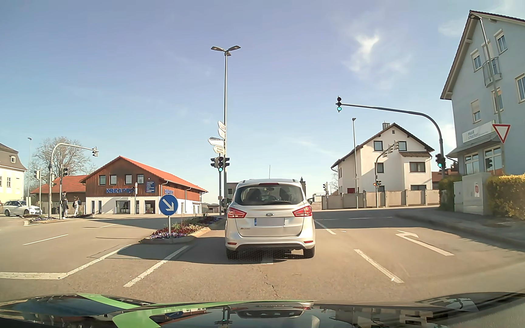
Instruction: Follow the waypoints while adhering to traffic rules and regulations
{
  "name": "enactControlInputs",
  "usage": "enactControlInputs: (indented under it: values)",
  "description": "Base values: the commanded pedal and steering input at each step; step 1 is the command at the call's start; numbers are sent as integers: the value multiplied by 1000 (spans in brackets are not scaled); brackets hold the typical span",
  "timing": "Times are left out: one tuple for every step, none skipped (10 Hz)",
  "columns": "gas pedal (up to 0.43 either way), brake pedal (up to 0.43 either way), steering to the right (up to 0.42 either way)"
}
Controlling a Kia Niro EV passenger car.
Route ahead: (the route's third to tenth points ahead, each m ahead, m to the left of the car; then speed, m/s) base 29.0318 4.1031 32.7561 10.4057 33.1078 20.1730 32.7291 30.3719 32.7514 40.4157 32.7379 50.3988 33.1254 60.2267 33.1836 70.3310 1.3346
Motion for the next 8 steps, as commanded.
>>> enactControlInputs:
  values:
    - [531,0,3]
    - [539,0,3]
    - [539,0,2]
    - [539,0,3]
    - [539,0,3]
    - [539,0,3]
    - [539,0,2]
    - [539,0,2]
